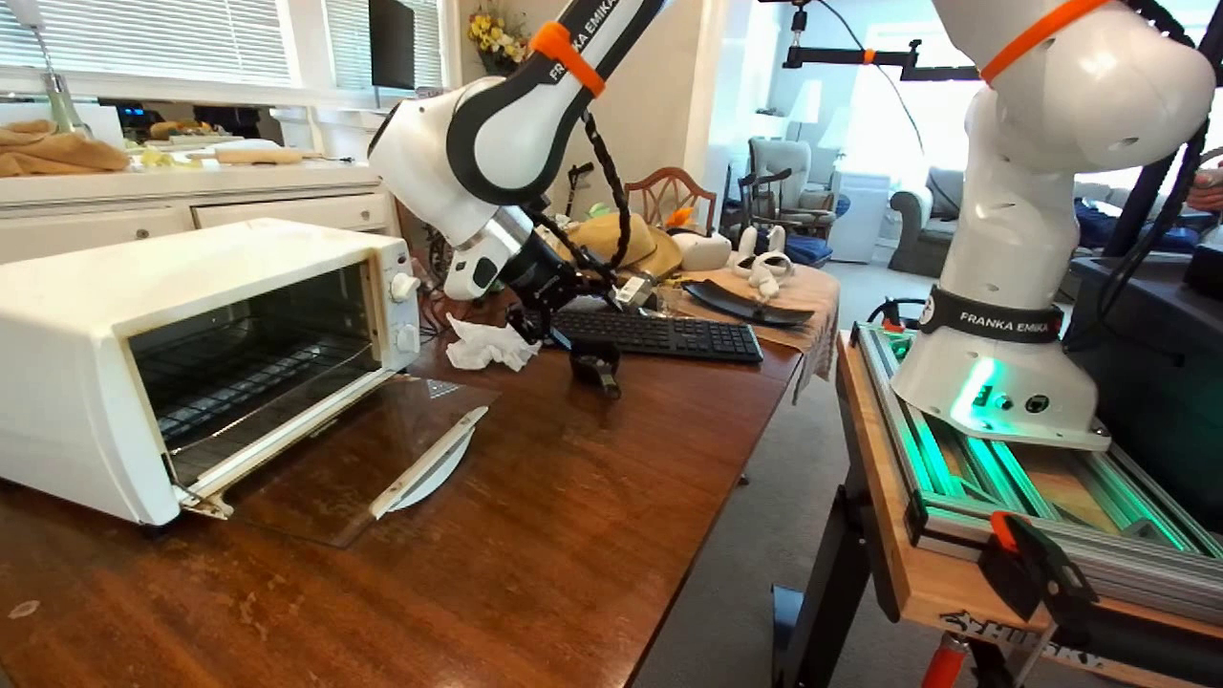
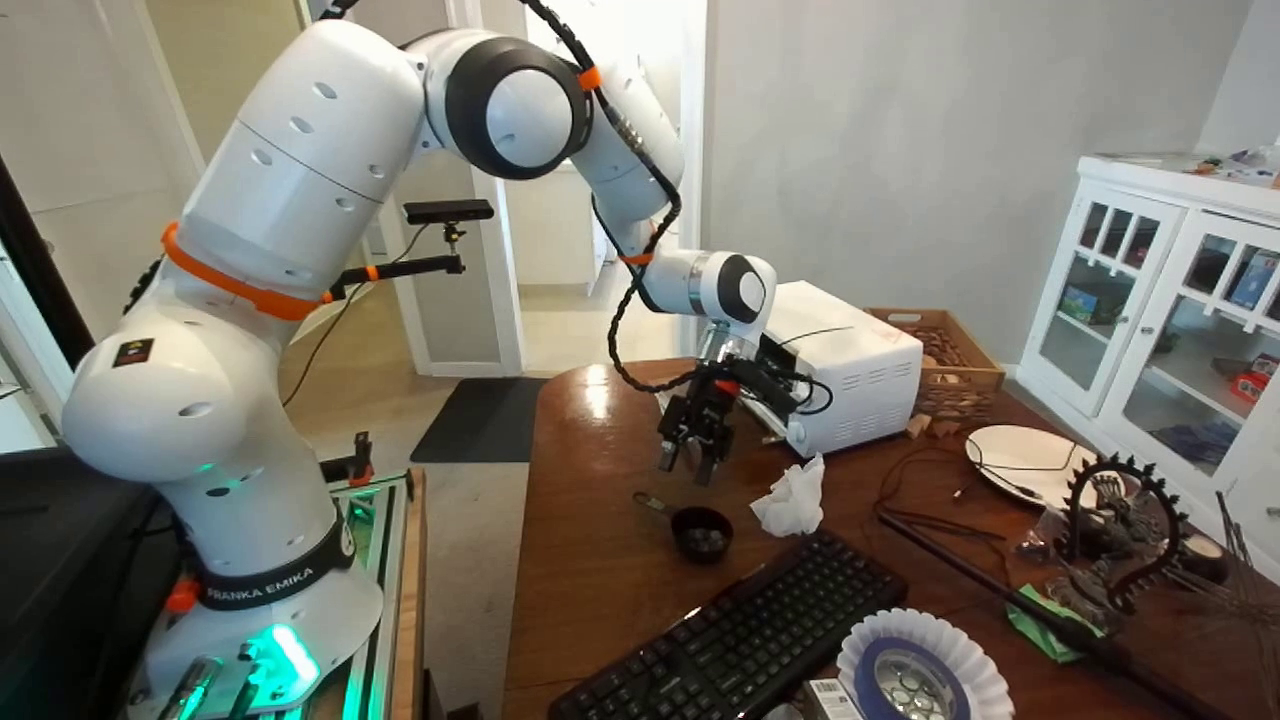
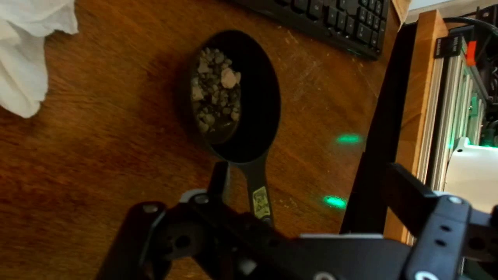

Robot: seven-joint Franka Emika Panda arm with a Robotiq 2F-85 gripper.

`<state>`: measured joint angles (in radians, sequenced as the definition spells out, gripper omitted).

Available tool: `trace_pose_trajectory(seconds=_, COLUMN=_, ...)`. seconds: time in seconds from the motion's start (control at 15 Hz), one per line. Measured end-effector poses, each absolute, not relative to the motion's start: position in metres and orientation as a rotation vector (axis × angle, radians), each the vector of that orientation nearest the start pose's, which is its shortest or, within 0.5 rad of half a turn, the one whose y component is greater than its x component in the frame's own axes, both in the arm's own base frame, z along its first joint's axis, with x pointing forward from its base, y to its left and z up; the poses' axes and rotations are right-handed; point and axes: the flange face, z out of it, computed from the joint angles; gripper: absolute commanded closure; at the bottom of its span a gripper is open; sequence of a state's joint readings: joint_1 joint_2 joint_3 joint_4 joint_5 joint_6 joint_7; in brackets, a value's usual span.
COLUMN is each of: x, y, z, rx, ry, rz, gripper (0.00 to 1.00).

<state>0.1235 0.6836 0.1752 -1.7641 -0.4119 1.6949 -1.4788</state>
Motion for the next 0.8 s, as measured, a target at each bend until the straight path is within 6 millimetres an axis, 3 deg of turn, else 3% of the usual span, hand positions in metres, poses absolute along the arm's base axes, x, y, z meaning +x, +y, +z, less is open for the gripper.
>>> trace_pose_trajectory(seconds=0.27, x=0.569, y=0.131, z=0.138, rx=1.672, ry=2.631, rz=-1.247, gripper=0.0)
trace_pose_trajectory(seconds=0.8, x=0.573, y=0.145, z=0.115, rx=1.614, ry=2.667, rz=-1.41, gripper=0.0)
